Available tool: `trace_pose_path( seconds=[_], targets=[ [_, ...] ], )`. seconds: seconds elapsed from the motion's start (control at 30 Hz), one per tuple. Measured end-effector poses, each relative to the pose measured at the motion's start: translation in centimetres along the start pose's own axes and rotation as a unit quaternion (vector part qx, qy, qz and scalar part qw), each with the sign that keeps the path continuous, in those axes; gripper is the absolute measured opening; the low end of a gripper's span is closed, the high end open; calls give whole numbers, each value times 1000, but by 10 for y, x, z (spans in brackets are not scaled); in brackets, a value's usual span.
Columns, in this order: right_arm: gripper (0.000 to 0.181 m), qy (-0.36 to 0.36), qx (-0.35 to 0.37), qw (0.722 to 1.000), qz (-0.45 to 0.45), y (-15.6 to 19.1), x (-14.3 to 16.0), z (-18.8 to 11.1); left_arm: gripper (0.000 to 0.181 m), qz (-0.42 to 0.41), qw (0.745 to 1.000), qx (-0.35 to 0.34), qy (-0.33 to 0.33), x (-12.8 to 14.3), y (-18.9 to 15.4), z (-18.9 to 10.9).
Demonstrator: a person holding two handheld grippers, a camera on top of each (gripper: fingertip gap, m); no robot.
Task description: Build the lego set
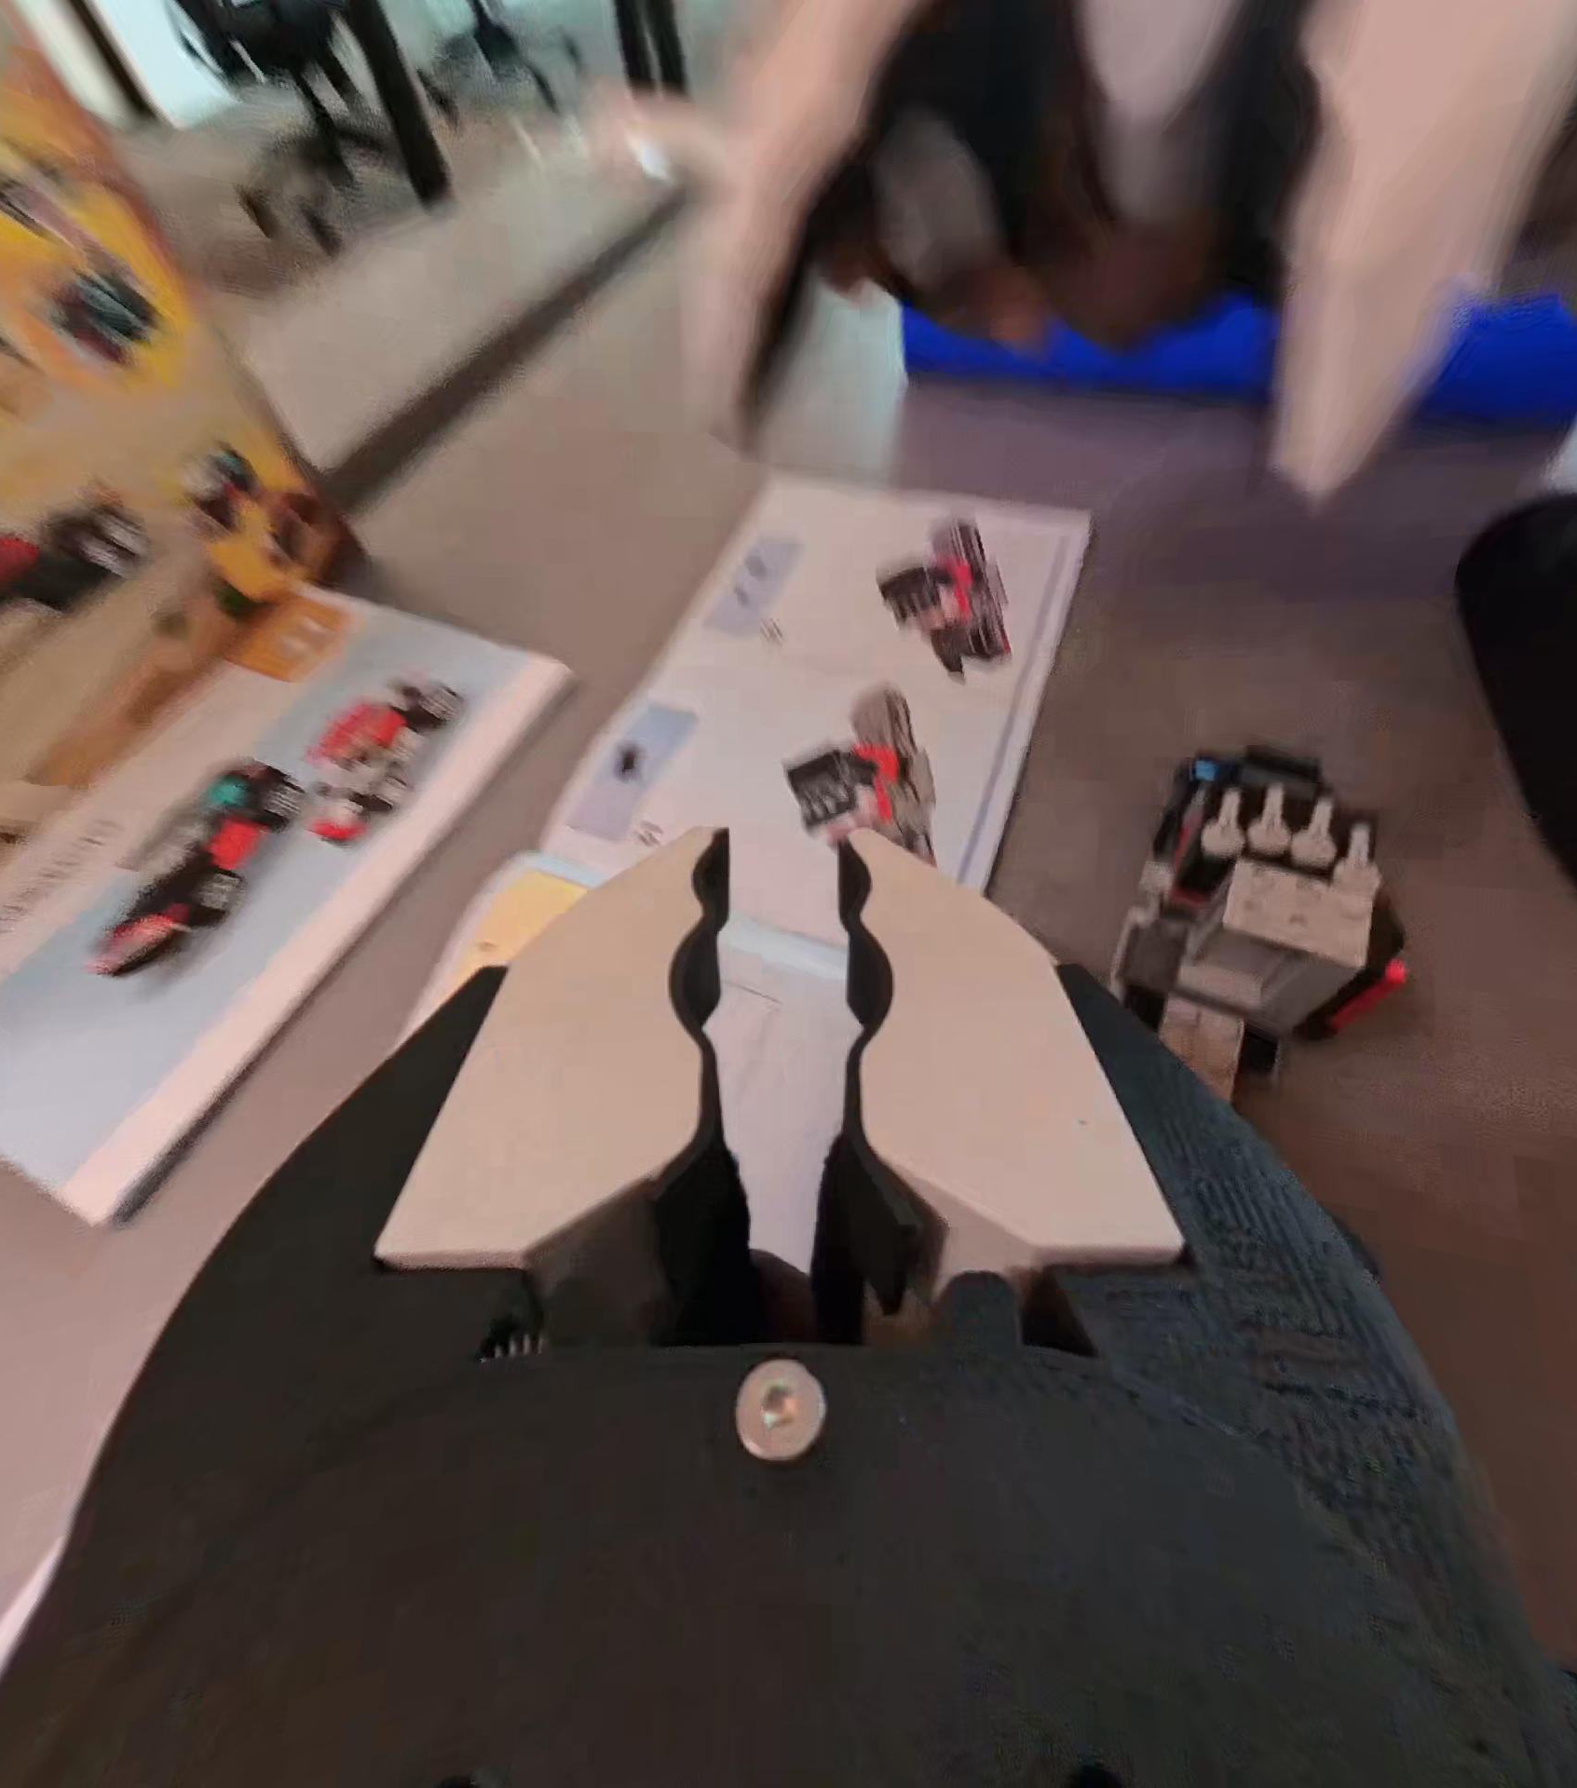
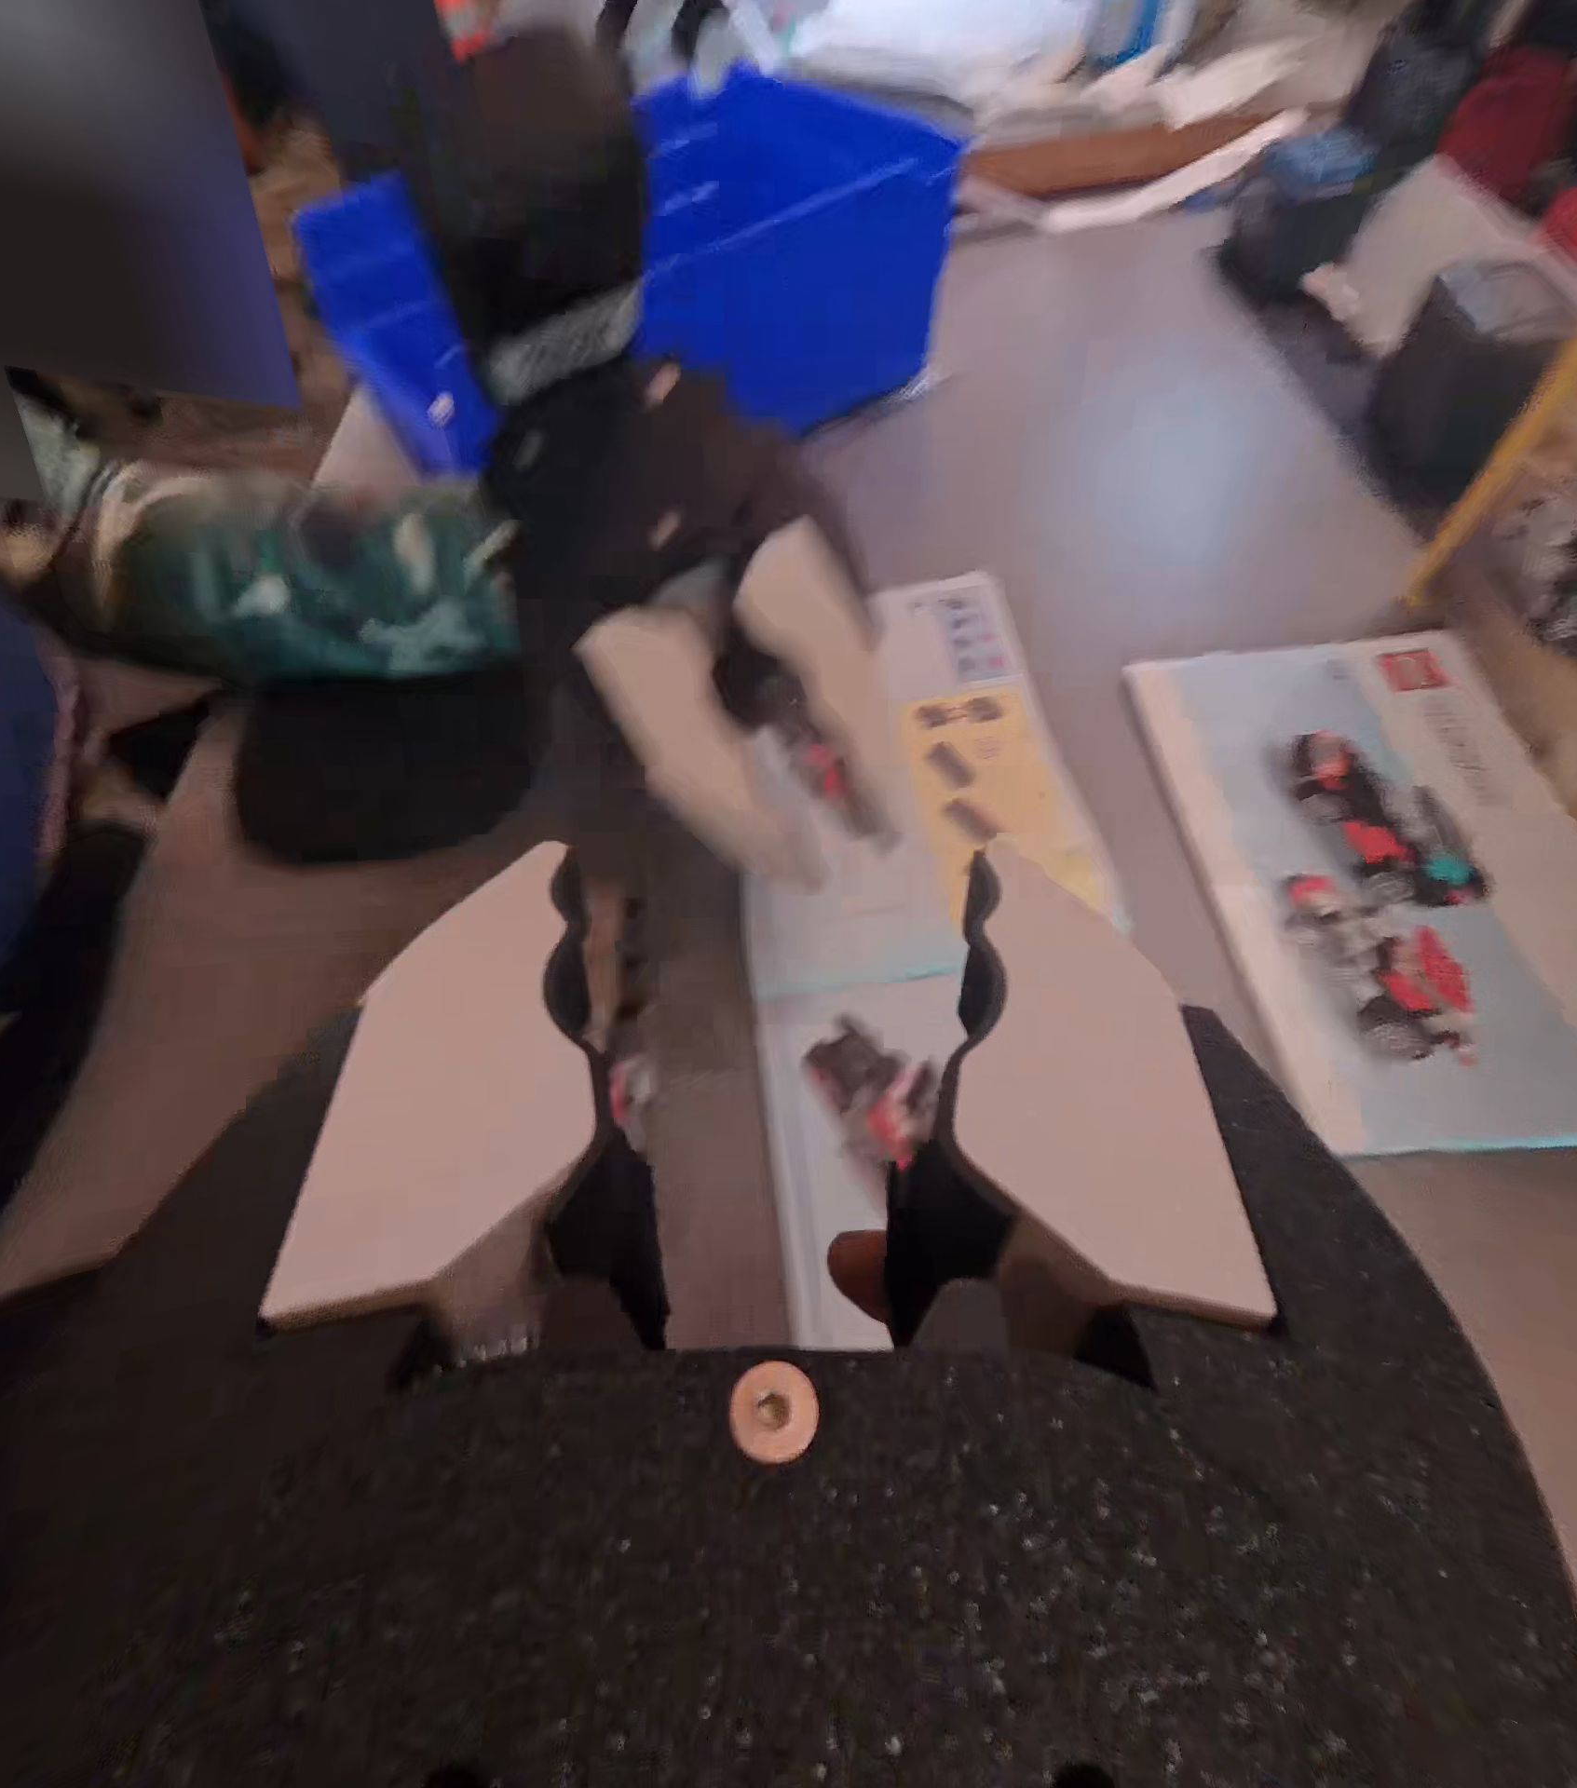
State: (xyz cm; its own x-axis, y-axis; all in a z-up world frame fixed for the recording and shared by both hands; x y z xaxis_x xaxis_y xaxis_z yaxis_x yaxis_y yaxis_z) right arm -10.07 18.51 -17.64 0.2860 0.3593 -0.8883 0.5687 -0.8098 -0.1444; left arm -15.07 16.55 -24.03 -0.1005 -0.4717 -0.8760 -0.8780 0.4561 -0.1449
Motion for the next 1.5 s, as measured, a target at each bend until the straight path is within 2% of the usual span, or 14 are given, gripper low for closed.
trace_pose_path(
  seconds=[0.03,0.13,0.27,0.37,0.53,0.63,0.77,0.87,0.93,1.03,1.2,1.3,1.37,1.5],
  targets=[
    [80,32,-23,999,-6,19,5,-2,22,-9,999,-6,-43,-12,4,-10],
    [77,136,-60,988,-28,62,36,7,21,-42,987,-37,-152,-34,20,-39],
    [70,201,-70,976,-51,80,69,28,22,-87,972,-61,-211,-39,40,-56],
    [37,207,-87,974,-41,82,82,32,21,-93,968,-57,-227,-40,42,-59],
    [37,137,-66,986,65,79,77,24,21,-45,972,-85,-216,-37,41,-58],
    [37,60,-24,984,166,65,65,10,21,-39,973,-93,-208,-35,42,-56],
    [37,4,65,972,227,37,57,-19,21,-54,972,-102,-206,-34,47,-57],
    [37,23,212,941,261,-10,72,-52,21,-59,971,-122,-196,-31,53,-58],
    [36,52,324,905,272,-50,89,-79,21,-50,975,-129,-176,-28,53,-55],
    [37,106,403,863,286,-96,116,-97,21,-21,980,-134,-147,-23,49,-48],
    [37,168,435,833,299,-135,146,-89,21,35,982,-160,-92,-10,49,-38],
    [37,187,432,829,300,-147,158,-76,22,57,983,-160,-69,-5,47,-33],
    [37,204,409,843,284,-150,163,-65,21,66,983,-159,-65,-4,46,-32],
    [37,213,329,897,204,-152,160,-51,21,56,984,-156,-71,-5,47,-34]
  ],
)
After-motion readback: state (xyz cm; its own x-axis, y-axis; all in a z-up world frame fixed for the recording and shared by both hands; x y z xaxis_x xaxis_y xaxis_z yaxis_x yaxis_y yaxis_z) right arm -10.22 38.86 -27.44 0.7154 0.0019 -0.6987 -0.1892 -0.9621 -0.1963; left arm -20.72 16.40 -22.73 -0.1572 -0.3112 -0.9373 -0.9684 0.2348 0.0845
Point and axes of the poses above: each gripper's, where its closed fingertips meet, z out along the fingers, x out of its underside, y = z × x across the jaws, the point moved 2 cm from there along -z, back along the fingers, and after that the axes turned 15 degrees about -z, right-handed, at the moved point
